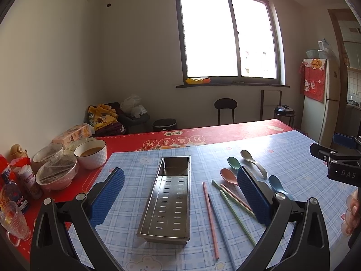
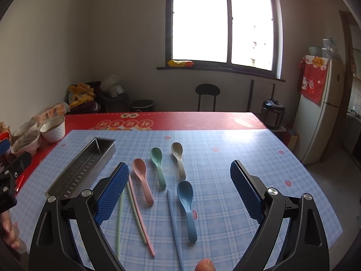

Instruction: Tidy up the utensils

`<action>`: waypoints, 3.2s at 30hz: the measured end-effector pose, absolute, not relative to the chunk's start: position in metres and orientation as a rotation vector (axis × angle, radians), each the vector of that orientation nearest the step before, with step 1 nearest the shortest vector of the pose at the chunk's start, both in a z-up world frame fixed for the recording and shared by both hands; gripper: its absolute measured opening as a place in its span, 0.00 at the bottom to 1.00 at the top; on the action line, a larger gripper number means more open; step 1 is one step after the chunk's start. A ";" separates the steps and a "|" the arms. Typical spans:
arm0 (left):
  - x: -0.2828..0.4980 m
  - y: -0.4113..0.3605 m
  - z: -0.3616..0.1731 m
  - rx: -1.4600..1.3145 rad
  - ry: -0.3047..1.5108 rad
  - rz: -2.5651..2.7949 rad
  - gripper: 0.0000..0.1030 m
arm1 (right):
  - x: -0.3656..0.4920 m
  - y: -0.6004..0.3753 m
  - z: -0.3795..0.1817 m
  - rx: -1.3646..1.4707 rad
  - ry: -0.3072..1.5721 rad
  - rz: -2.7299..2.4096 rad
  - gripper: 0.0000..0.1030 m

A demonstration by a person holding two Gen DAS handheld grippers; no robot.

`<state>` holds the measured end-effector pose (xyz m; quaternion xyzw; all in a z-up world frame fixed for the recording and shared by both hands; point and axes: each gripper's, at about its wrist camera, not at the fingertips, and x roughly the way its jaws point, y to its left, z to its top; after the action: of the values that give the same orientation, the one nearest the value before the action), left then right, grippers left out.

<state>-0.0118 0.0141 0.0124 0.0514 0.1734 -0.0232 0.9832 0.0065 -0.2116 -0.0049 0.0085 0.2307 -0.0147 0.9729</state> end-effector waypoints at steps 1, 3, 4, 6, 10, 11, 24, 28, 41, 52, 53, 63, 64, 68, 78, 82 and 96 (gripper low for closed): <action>-0.012 0.015 0.013 0.103 0.349 -0.046 0.95 | 0.006 -0.211 -0.005 0.016 0.464 -0.030 0.86; -0.011 0.015 0.013 0.101 0.349 -0.046 0.95 | 0.006 -0.210 -0.005 0.016 0.464 -0.031 0.86; -0.011 0.016 0.013 0.099 0.350 -0.046 0.95 | 0.006 -0.211 -0.005 0.016 0.465 -0.030 0.86; -0.012 0.017 0.012 0.097 0.352 -0.045 0.95 | 0.006 -0.211 -0.005 0.015 0.466 -0.030 0.86; -0.012 0.018 0.011 0.100 0.352 -0.041 0.95 | 0.005 -0.210 -0.006 0.015 0.468 -0.031 0.86; -0.013 0.017 0.011 0.100 0.352 -0.041 0.95 | 0.005 -0.210 -0.006 0.015 0.467 -0.031 0.86; -0.015 0.025 0.010 0.064 0.351 -0.063 0.95 | 0.004 -0.210 -0.008 0.016 0.472 -0.034 0.86; -0.014 0.027 0.009 0.057 0.353 -0.065 0.95 | 0.004 -0.210 -0.009 0.016 0.473 -0.033 0.86; -0.013 0.025 0.006 0.055 0.364 -0.059 0.95 | 0.008 -0.210 -0.011 0.017 0.485 -0.038 0.86; -0.006 0.038 0.003 -0.017 0.391 -0.122 0.95 | 0.013 -0.212 -0.018 0.038 0.506 -0.018 0.86; -0.006 0.037 0.002 -0.012 0.394 -0.119 0.95 | 0.015 -0.213 -0.020 0.046 0.511 -0.012 0.86; 0.023 0.034 -0.040 -0.013 0.564 -0.208 0.63 | 0.037 -0.230 -0.068 0.100 0.580 0.084 0.85; 0.028 0.032 -0.048 -0.027 0.601 -0.247 0.52 | 0.039 -0.231 -0.073 0.101 0.583 0.090 0.85; 0.046 0.011 -0.074 0.004 0.702 -0.306 0.32 | 0.044 -0.239 -0.090 0.112 0.590 0.108 0.85; 0.077 -0.027 -0.128 0.136 0.873 -0.279 0.12 | 0.060 -0.260 -0.120 0.175 0.629 0.140 0.66; 0.089 -0.029 -0.135 0.163 0.910 -0.232 0.12 | 0.061 -0.263 -0.124 0.200 0.625 0.172 0.66; 0.095 -0.038 -0.144 0.231 0.954 -0.199 0.06 | 0.061 -0.273 -0.127 0.255 0.616 0.227 0.66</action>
<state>0.0953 -0.0377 -0.1443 0.1108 0.4573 -0.0952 0.8772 0.0609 -0.2726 -0.1268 0.1251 0.3019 0.1114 0.9385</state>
